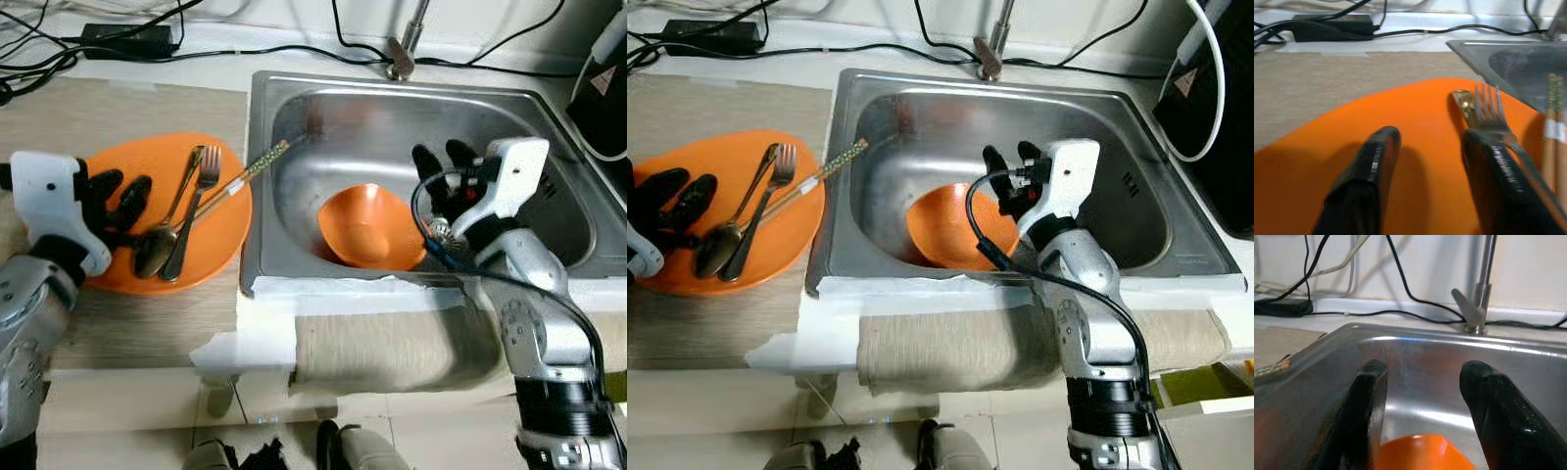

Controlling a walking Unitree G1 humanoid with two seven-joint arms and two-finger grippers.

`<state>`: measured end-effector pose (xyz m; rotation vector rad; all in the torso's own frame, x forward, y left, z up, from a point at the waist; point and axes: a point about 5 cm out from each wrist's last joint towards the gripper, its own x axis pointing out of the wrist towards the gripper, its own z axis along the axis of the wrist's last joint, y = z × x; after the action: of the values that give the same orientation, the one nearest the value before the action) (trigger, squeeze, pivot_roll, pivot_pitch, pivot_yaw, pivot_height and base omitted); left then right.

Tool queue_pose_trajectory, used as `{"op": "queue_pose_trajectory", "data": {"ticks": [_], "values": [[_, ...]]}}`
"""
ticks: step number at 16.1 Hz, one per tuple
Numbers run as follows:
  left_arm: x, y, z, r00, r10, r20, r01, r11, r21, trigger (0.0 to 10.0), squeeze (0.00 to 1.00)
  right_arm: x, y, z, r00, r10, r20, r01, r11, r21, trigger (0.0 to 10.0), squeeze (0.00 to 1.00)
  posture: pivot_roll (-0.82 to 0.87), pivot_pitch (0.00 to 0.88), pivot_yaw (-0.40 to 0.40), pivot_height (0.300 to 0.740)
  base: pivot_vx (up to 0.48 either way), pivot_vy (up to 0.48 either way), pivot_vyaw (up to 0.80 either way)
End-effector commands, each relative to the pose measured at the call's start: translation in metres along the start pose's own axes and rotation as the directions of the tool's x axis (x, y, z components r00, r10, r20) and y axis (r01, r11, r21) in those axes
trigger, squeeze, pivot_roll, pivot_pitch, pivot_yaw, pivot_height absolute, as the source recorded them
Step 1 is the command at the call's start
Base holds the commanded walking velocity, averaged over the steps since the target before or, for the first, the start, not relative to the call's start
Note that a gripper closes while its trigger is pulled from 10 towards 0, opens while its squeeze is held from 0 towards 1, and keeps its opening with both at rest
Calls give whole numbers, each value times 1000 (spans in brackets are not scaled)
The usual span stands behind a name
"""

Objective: Kitchen organization

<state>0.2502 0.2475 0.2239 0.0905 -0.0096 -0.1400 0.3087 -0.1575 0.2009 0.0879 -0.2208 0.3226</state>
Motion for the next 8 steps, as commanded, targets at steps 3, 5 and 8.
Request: {"op": "queue_pose_trajectory", "data": {"ticks": [3,5,8], "values": [[-10,3,11,999,-35,4,35,999,11,10000,1000,-4,-2,-3,999,26,-28,-26,1000,7,10000,0,-105,168,-113,740,0,0,0],[-6,2,18,996,-89,30,88,996,19,10000,1000,-4,5,-2,996,83,-32,-83,997,0,10000,0,-110,161,-112,740,0,0,0],[0,-3,19,992,-125,19,125,992,24,10000,1000,-6,13,0,991,128,-37,-129,992,-10,10000,0,-136,162,-89,740,0,0,0]]}}
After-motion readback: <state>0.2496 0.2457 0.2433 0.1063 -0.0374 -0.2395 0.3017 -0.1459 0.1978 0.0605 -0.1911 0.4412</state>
